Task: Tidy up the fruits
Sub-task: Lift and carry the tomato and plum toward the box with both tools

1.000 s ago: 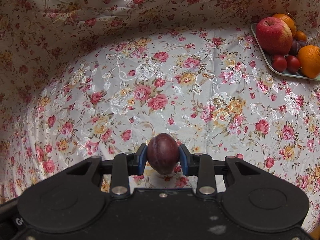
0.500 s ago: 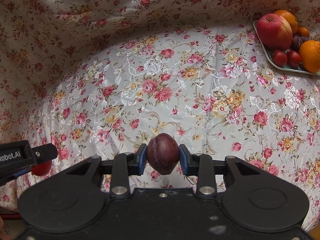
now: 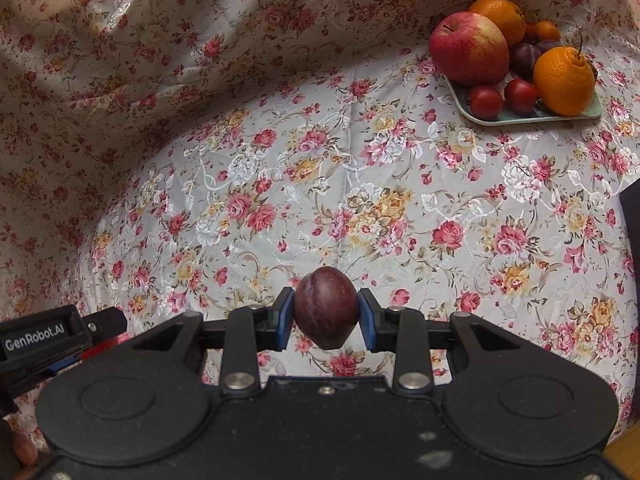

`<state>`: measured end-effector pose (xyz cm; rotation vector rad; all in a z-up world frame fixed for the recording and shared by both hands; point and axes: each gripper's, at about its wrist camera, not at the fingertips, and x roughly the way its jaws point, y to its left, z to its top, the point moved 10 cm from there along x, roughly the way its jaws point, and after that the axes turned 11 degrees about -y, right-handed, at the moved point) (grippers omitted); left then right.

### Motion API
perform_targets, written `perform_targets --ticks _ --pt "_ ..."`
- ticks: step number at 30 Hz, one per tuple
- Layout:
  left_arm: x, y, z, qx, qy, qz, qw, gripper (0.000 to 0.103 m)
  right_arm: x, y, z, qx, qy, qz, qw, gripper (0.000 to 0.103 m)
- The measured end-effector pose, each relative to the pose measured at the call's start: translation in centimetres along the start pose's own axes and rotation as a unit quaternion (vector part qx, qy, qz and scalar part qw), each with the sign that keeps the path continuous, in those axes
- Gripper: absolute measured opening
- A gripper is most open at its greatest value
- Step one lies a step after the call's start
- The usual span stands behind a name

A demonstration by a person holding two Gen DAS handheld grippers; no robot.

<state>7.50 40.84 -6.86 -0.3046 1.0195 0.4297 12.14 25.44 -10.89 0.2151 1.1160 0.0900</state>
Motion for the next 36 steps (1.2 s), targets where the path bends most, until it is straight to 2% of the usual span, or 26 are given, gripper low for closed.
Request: perform_targets --ticks 5,14,29,36 --pt "-0.2 -1.9 -0.3 0.012 0.003 -0.004 0.9999 0.047 -0.4 -3.0 0.7 0.017 0.001 -0.015 1.000 0.035" --pt "-0.7 -5.8 -1.0 0.037 0.006 -0.018 0.9991 0.047 -1.4 -7.4 1.2 0.082 0.019 -0.012 0.996 0.035" --pt "-1.3 -12.8 -2.9 0.084 0.011 -0.038 0.9957 0.047 -4.9 -14.7 2.9 0.122 -0.012 -0.035 0.992 0.035" --pt "-1.7 -17.6 -4.5 0.113 0.025 -0.064 0.9912 0.047 -7.0 -19.2 3.9 0.151 -0.033 -0.046 0.987 0.035"
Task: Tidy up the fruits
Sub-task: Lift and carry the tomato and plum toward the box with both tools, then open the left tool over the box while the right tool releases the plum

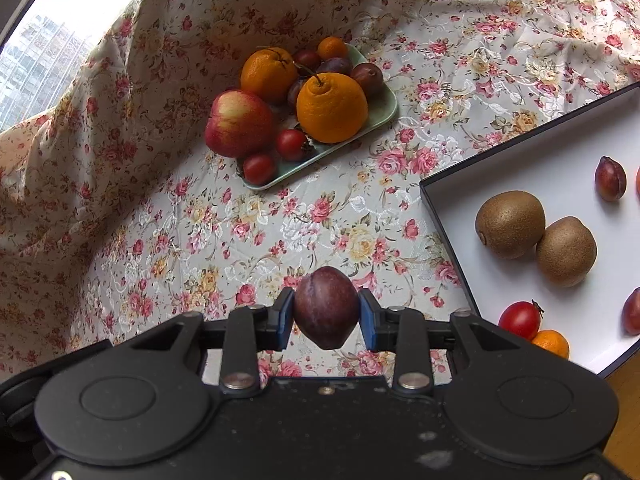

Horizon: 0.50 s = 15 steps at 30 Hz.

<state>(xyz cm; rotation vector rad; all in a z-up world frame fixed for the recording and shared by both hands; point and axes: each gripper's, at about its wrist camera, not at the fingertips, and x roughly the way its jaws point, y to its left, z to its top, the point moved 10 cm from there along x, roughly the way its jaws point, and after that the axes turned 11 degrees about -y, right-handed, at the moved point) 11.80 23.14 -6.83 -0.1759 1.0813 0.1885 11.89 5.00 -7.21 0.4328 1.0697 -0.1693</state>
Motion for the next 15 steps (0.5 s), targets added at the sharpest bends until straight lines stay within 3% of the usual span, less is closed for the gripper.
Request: perform_targets --ticks 10,15 --pt "-0.1 -8.2 -1.5 0.059 0.013 -0.041 0.9974 0.047 -3.8 -7.6 5.1 0.044 -0.076 -0.038 0.995 0.035" --pt "-0.2 -12.2 -2.9 0.102 0.010 -0.052 0.9934 0.047 -5.6 -12.4 6.9 0.097 -0.088 -0.038 0.991 0.035"
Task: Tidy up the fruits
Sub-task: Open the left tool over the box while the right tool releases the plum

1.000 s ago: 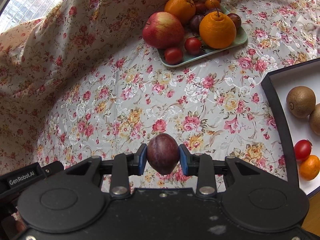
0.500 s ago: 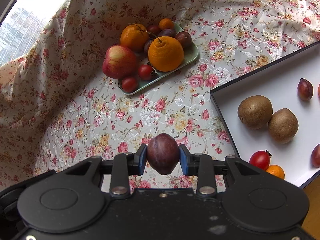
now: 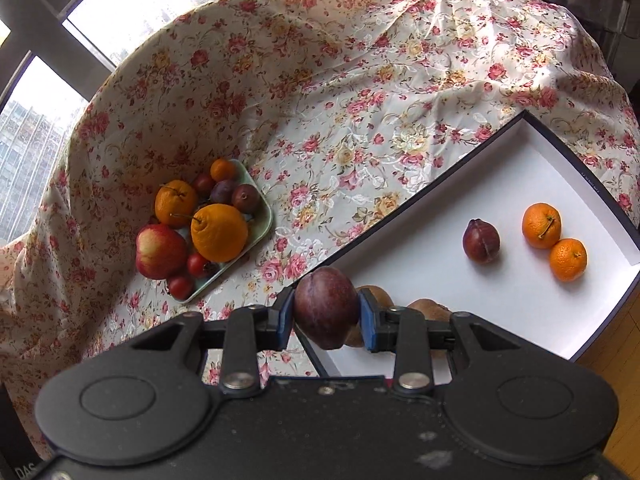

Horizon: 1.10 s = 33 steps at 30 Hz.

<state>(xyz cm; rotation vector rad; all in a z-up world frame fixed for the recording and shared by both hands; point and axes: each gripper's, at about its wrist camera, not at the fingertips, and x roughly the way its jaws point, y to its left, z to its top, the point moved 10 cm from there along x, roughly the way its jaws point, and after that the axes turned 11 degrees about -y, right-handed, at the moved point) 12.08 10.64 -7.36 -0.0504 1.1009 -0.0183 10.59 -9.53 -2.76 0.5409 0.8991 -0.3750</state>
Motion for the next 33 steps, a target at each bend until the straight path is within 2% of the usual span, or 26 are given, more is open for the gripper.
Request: perform_targets --ticks 9,17,23,28,33 --pt "0.0 -8.2 -0.8 0.067 -0.020 -0.028 0.9972 0.047 -1.6 -7.6 4.0 0.031 -0.046 -0.045 0.997 0.035" --pt "0.9 -15.2 -1.3 0.105 -0.028 -0.054 0.9927 0.047 -1.5 -14.1 5.5 0.033 -0.058 -0.099 0.993 0.035" --pt "2.4 -19.1 -1.7 0.120 -0.021 -0.061 0.9906 0.047 -0.8 -17.0 5.0 0.034 -0.037 -0.110 0.993 0.035" --pt "3.3 -21.4 -2.6 0.138 -0.017 -0.060 0.9885 0.048 -0.1 -17.4 3.6 0.042 0.007 -0.086 0.995 0.035" --pt "3.4 -22.5 -3.3 0.162 -0.030 -0.047 0.9852 0.048 -0.1 -17.3 3.2 0.032 0.019 -0.078 0.996 0.036"
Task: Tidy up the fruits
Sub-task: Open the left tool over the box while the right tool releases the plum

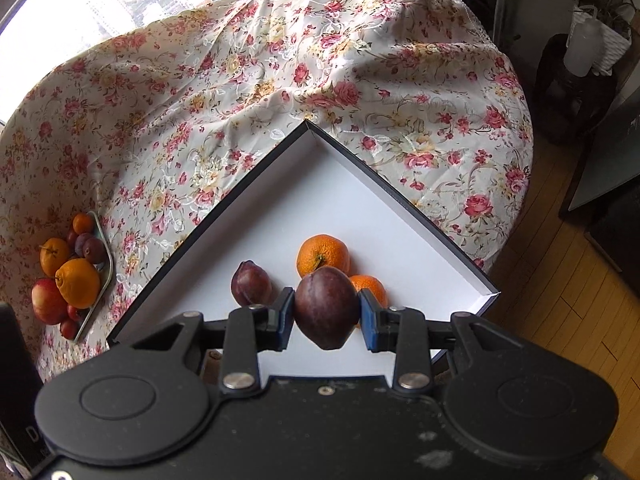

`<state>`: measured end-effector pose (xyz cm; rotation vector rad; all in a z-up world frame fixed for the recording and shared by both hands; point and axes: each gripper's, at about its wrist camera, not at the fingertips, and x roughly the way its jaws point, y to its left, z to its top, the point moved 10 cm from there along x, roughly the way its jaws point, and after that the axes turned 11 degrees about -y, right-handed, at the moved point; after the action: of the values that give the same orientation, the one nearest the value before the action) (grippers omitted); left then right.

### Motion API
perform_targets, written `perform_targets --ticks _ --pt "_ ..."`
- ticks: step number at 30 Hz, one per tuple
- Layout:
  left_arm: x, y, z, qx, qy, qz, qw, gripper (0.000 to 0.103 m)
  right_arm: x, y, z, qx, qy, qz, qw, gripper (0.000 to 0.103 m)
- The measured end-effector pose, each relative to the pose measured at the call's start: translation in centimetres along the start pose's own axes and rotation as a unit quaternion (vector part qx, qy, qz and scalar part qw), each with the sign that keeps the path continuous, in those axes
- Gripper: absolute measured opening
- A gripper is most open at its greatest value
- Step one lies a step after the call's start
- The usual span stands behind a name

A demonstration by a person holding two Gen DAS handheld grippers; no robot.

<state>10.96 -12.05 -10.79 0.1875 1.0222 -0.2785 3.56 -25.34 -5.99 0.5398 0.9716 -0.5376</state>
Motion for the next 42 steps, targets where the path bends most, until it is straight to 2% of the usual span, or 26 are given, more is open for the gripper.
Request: perform_targets --ticks 6,12,19,27,34,42 --pt "-0.3 -0.1 -0.2 -0.014 0.006 -0.018 0.9997 0.049 -0.1 0.1 -0.2 -0.010 0.015 0.010 1.000 0.036" --pt "-1.3 0.5 -0.1 -0.018 -0.004 -0.018 0.9997 0.050 -0.5 0.6 -0.1 -0.033 0.002 0.008 0.999 0.036" --pt "-2.7 2.0 -1.5 -0.022 -0.001 0.004 0.9997 0.050 -0.4 1.1 -0.8 -0.046 0.017 0.000 0.999 0.036" --pt "-4.3 3.9 -2.4 -0.045 -0.009 0.032 0.9984 0.050 -0.5 3.0 -2.0 -0.099 0.013 -0.001 0.995 0.036" --pt "-5.0 6.3 -2.4 -0.096 -0.008 0.031 0.9948 0.050 -0.5 4.9 -3.3 -0.161 0.013 -0.002 0.987 0.036" --pt "-4.7 7.9 -2.8 -0.112 0.002 0.032 0.9931 0.050 -0.3 6.7 -4.8 -0.194 0.034 0.000 0.980 0.036"
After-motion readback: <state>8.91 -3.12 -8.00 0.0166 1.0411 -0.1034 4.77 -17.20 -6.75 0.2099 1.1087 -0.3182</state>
